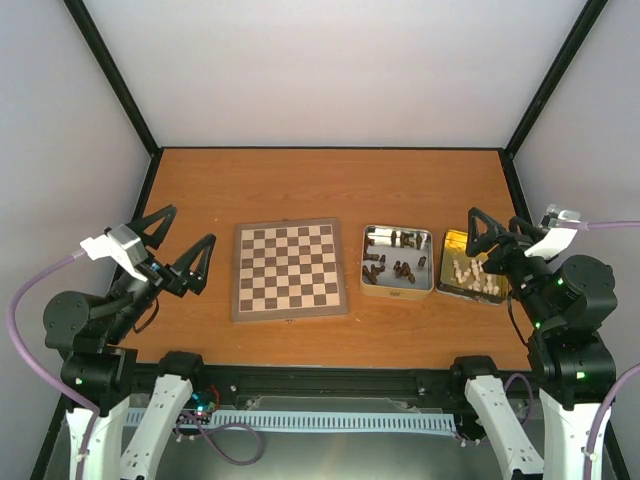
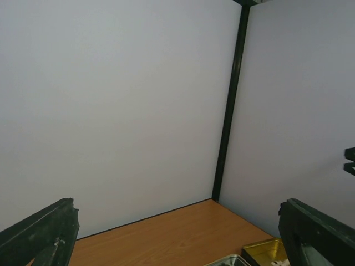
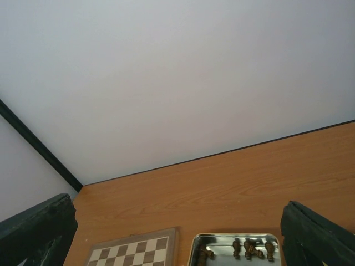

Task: Set up the chess pieces on the board
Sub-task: Pick up the chess piece from the storage box.

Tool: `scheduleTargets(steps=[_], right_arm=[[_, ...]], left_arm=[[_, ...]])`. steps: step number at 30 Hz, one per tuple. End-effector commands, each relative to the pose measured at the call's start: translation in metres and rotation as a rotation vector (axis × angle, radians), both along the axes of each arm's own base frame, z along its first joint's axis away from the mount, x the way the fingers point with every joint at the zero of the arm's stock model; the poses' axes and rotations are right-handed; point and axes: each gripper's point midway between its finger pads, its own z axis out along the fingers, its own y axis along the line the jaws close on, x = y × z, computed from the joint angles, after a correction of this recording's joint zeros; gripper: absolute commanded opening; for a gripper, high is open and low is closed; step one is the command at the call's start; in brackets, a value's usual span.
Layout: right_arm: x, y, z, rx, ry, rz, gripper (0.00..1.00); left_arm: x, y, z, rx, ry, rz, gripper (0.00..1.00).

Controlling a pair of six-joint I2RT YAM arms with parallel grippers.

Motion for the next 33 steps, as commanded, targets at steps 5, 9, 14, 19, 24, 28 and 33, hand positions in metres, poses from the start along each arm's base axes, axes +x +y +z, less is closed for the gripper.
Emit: scheduleTargets(steps=[5, 9, 14, 19, 24, 28, 33], right_arm=[[0.005, 0.019, -0.020, 0.020, 0.085, 0.116, 1.00], [0.026, 0.033, -0.050, 0.023, 0.195, 0.198, 1.00], [0.060, 0.045, -0.091, 0.072, 0.312, 0.264, 1.00], [0.100, 0.056, -0.139, 0.122, 0.469, 0.317, 0.94], [0.129, 0.052, -0.196, 0.026, 0.647, 0.214, 0.80], [0.135, 0.050, -0.242, -0.096, 0.783, 0.125, 0.68], [0.133, 0.079, -0.290, -0.202, 0.908, 0.170, 0.53]], left_arm=[[-0.005, -0.006, -0.019, -0.022, 0.042, -0.051, 1.00], [0.011, -0.008, -0.036, -0.025, 0.087, -0.063, 1.00], [0.038, -0.007, -0.054, -0.061, 0.108, -0.052, 1.00], [0.062, 0.000, -0.070, -0.085, 0.071, 0.000, 1.00], [0.102, 0.000, -0.091, -0.104, 0.134, 0.016, 1.00], [0.125, -0.008, -0.099, -0.074, 0.191, -0.017, 1.00], [0.137, -0.012, -0.110, -0.043, 0.248, -0.029, 1.00]])
